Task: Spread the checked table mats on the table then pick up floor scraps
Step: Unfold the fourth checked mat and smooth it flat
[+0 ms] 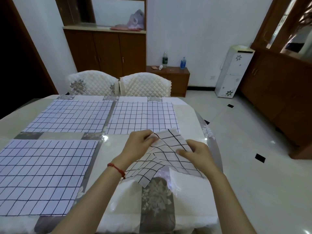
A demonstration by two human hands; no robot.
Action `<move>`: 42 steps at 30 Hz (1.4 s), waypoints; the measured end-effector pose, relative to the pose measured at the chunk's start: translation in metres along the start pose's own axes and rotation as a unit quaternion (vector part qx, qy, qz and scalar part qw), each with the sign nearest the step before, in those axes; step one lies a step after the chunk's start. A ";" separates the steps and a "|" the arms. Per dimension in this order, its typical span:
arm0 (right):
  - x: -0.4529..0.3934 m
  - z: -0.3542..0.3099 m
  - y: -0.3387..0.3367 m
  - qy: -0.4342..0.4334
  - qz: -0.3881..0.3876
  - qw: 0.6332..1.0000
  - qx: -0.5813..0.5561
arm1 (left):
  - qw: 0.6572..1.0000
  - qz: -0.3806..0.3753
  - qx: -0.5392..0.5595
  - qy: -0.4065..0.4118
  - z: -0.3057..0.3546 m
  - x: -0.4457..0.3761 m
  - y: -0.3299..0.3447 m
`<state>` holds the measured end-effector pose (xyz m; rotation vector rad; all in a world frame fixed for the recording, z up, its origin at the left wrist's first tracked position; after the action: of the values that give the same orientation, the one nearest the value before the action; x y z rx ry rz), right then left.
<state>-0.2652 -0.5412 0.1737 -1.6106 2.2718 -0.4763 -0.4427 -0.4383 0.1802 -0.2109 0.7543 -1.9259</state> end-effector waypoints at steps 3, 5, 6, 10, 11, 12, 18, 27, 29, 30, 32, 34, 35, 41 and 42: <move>0.006 0.019 -0.006 0.033 0.004 0.999 -0.024 | 0.998 0.026 0.061 -0.023 -0.001 -0.004 -0.014; 0.007 0.029 -0.007 0.055 0.018 0.997 -0.048 | 0.994 0.044 0.092 -0.036 -0.002 -0.005 -0.020; 0.007 0.033 -0.007 0.064 0.024 0.996 -0.055 | 0.992 0.052 0.102 -0.043 -0.004 -0.006 -0.023; 0.005 0.039 -0.009 0.068 0.042 0.993 -0.088 | 0.988 0.073 0.122 -0.064 -0.008 -0.005 -0.030; 0.005 0.037 -0.010 0.061 0.050 0.992 -0.102 | 0.987 0.078 0.121 -0.072 -0.010 -0.005 -0.031; 0.005 0.036 -0.012 0.057 0.059 0.990 -0.114 | 0.986 0.086 0.121 -0.082 -0.012 -0.006 -0.032; 0.000 0.015 -0.019 0.019 0.130 0.971 -0.198 | 0.972 0.139 0.129 -0.137 -0.025 -0.010 -0.035; -0.026 -0.017 0.018 -0.017 0.171 0.980 -0.101 | 0.979 0.195 0.045 -0.047 0.014 0.012 0.011; -0.028 -0.021 0.025 -0.030 0.173 0.982 -0.070 | 0.980 0.178 0.085 -0.034 0.028 0.018 0.022; -0.027 -0.026 0.028 -0.040 0.169 0.983 -0.060 | 0.978 0.169 0.114 -0.035 0.033 0.019 0.026; -0.025 -0.031 0.035 -0.050 0.158 0.985 -0.057 | 0.973 0.151 0.170 -0.049 0.041 0.019 0.031; -0.022 -0.035 0.041 -0.072 0.151 0.985 -0.049 | 0.965 0.139 0.211 -0.066 0.043 0.017 0.032; -0.021 -0.037 0.042 -0.089 0.147 0.984 -0.041 | 0.961 0.136 0.229 -0.076 0.043 0.016 0.032; -0.015 -0.034 0.047 -0.096 0.111 0.986 -0.078 | 0.936 0.133 0.300 -0.126 0.036 0.015 0.028; -0.014 -0.034 0.047 -0.094 0.105 0.986 -0.087 | 0.934 0.134 0.304 -0.130 0.035 0.016 0.028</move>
<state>-0.3150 -0.5102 0.1839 -1.4032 2.3543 -0.0716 -0.4132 -0.4744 0.1886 0.0242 -0.0098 -1.7332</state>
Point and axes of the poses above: each hand's wrist, its own x-axis away from the middle knuckle, its own y-axis out of the palm, z = x × y, the point moved 2 cm from there along -x, towards the middle knuckle, and after that the axes turned 4 degrees about -y, right-handed, at the moved point
